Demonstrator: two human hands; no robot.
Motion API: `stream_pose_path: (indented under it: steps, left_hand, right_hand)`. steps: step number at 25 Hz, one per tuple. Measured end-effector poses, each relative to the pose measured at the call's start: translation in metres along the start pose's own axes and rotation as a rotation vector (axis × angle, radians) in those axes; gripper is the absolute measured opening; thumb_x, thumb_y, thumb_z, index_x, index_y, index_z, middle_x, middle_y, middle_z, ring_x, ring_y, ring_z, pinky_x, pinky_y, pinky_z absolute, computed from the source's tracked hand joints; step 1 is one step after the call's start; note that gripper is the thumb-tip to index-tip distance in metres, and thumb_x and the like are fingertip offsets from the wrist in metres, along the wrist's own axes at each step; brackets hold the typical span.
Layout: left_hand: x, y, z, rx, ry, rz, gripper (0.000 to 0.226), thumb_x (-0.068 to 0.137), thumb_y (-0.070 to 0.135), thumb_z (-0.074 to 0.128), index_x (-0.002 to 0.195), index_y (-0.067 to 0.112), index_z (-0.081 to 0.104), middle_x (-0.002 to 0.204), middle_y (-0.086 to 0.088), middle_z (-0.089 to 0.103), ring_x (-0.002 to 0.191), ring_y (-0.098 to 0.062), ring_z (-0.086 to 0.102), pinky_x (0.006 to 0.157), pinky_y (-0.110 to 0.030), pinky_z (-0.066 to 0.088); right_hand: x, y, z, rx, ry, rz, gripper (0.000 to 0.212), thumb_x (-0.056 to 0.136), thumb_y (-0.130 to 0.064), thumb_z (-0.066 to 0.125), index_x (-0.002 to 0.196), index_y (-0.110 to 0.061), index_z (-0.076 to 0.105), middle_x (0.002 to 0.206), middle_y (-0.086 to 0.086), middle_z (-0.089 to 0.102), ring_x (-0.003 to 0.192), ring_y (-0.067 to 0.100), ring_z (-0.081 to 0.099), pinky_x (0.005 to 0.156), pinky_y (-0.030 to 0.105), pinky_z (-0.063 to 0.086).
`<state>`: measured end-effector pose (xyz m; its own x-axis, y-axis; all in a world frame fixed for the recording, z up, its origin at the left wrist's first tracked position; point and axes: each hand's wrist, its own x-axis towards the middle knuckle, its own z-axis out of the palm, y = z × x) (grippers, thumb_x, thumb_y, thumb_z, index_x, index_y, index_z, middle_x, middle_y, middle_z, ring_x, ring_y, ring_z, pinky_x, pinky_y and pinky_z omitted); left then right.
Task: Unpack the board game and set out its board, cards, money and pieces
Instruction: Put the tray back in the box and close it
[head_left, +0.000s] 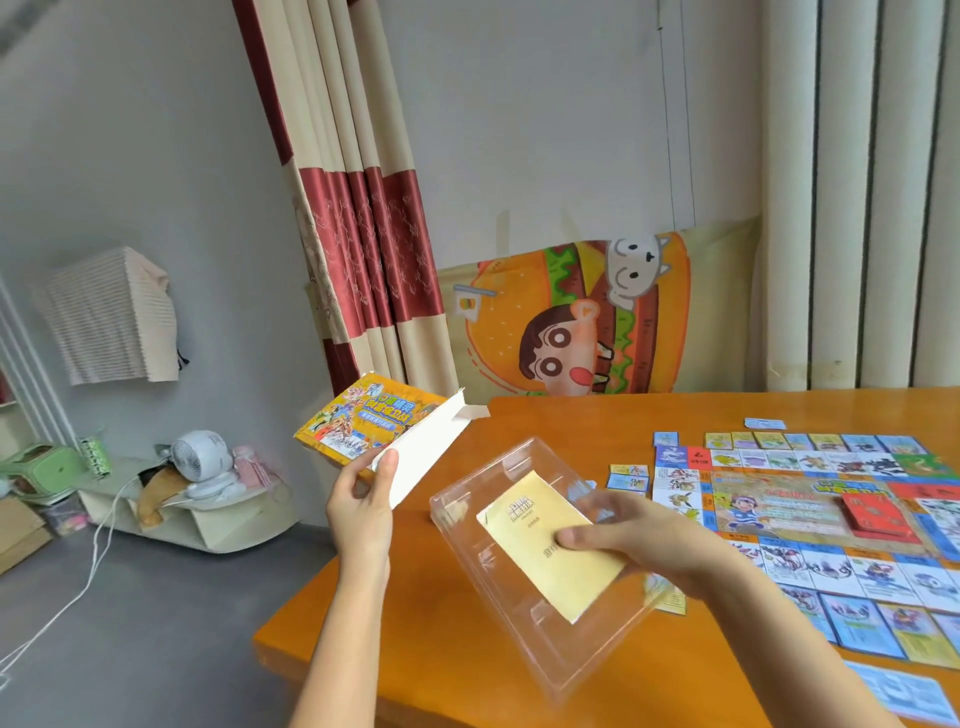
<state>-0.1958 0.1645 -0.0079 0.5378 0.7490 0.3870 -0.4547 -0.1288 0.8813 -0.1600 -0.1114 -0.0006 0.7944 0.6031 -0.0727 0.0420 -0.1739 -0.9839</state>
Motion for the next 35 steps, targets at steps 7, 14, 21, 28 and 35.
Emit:
stream_pose_path:
  steps: [7, 14, 21, 28, 35]
  left_hand:
    - [-0.027, 0.003, 0.016, 0.03, -0.007, 0.07, 0.017, 0.087, 0.026, 0.065, 0.103, 0.021, 0.062, 0.114, -0.003, 0.063, 0.108, -0.015, 0.057, 0.069, -0.013, 0.045]
    - [-0.045, 0.015, 0.031, 0.044, -0.126, 0.149, 0.022, 0.086, 0.02, 0.064, 0.107, 0.013, 0.063, 0.115, -0.004, 0.062, 0.1, -0.003, 0.06, 0.067, -0.008, 0.049]
    - [-0.071, 0.009, 0.053, -0.028, -0.22, 0.108, 0.024, 0.076, 0.032, 0.066, 0.099, 0.03, 0.061, 0.113, -0.005, 0.065, 0.101, -0.013, 0.066, 0.068, -0.033, 0.059]
    - [-0.072, 0.003, 0.059, -0.023, -0.286, 0.013, 0.025, 0.075, 0.034, 0.067, 0.099, 0.032, 0.062, 0.118, -0.004, 0.062, 0.108, -0.016, 0.062, 0.084, -0.052, 0.054]
    - [-0.07, -0.012, 0.052, 0.026, -0.355, 0.0, 0.024, 0.076, 0.04, 0.064, 0.099, 0.04, 0.061, 0.123, -0.003, 0.06, 0.115, -0.022, 0.059, 0.077, -0.046, 0.058]
  right_hand:
    - [0.004, -0.003, 0.014, 0.092, 0.128, -0.068, 0.053, 0.076, -0.029, 0.079, 0.12, -0.019, 0.051, 0.101, 0.007, 0.071, 0.089, 0.018, 0.071, 0.076, 0.037, 0.059]
    - [-0.006, -0.001, 0.01, 0.105, 0.123, -0.114, 0.052, 0.078, -0.027, 0.077, 0.112, -0.043, 0.041, 0.104, 0.0, 0.071, 0.085, 0.016, 0.072, 0.076, 0.038, 0.059]
    - [-0.003, 0.0, 0.0, 0.101, 0.136, -0.135, 0.065, 0.081, -0.026, 0.074, 0.124, -0.055, 0.034, 0.114, -0.005, 0.068, 0.093, 0.017, 0.07, 0.077, 0.042, 0.059]
    - [-0.006, -0.001, -0.016, 0.043, 0.106, -0.056, 0.061, 0.085, -0.024, 0.07, 0.121, -0.057, 0.033, 0.114, -0.007, 0.062, 0.091, 0.018, 0.069, 0.071, 0.037, 0.06]
    - [0.012, -0.001, -0.019, 0.035, 0.108, -0.042, 0.062, 0.084, -0.026, 0.071, 0.129, -0.051, 0.036, 0.11, 0.0, 0.07, 0.092, 0.019, 0.071, 0.087, 0.047, 0.055]
